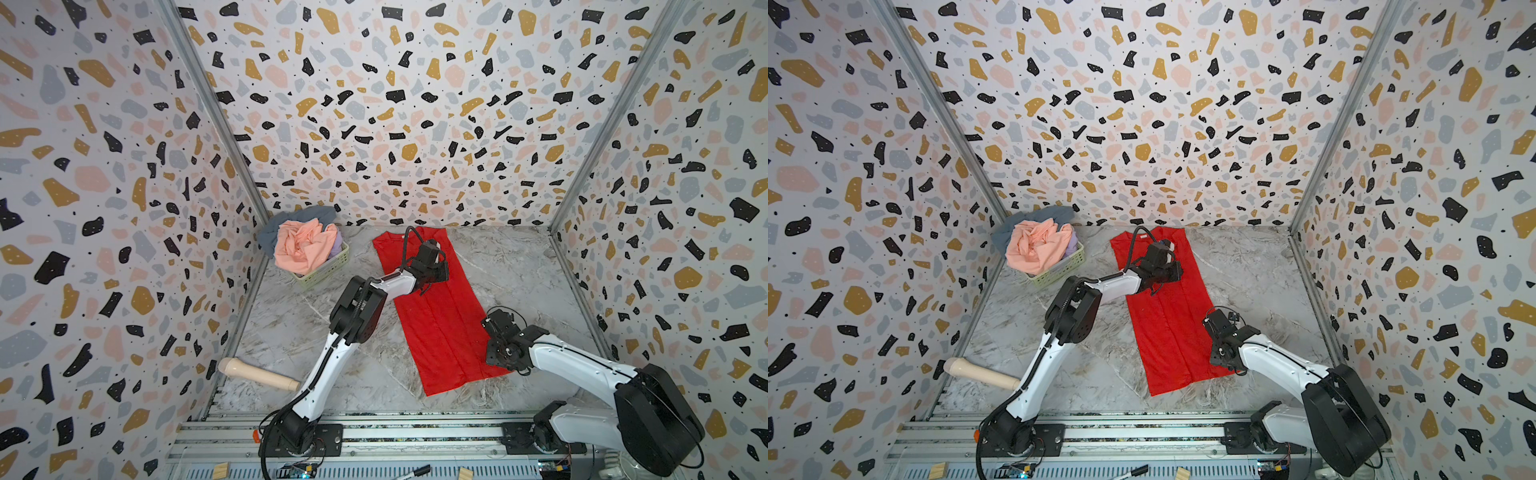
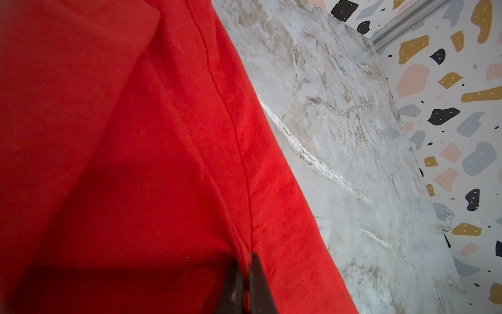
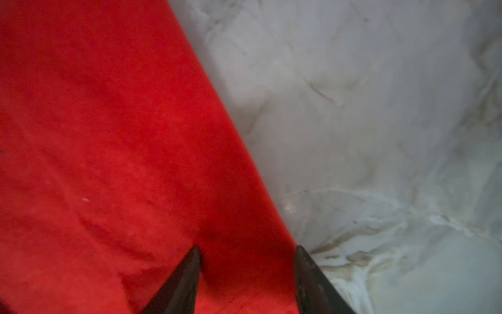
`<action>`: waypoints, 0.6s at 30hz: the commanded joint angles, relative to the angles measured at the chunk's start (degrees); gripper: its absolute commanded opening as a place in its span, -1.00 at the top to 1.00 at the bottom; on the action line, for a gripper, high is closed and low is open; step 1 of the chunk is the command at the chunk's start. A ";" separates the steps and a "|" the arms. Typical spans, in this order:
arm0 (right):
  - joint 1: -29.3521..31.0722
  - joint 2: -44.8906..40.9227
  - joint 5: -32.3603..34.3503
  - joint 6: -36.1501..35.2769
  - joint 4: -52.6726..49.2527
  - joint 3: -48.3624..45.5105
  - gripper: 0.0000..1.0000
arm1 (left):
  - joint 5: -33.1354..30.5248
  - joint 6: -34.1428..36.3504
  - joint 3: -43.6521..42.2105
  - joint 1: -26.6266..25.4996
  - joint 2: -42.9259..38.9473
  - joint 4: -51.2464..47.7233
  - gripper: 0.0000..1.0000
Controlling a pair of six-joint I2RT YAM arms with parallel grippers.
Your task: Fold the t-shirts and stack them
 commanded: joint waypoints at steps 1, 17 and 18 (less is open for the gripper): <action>2.22 -4.55 -0.53 -1.89 -3.23 2.90 -0.13 | 1.26 1.74 -0.55 -0.36 -2.37 -1.90 0.87; 8.97 -2.45 -6.60 -4.82 1.56 0.53 -0.03 | 3.03 0.77 1.44 -0.45 -2.20 -1.56 0.89; 9.86 -1.70 -6.06 -4.84 1.42 0.75 -0.02 | 3.04 0.72 1.44 -0.45 -2.21 -1.49 0.88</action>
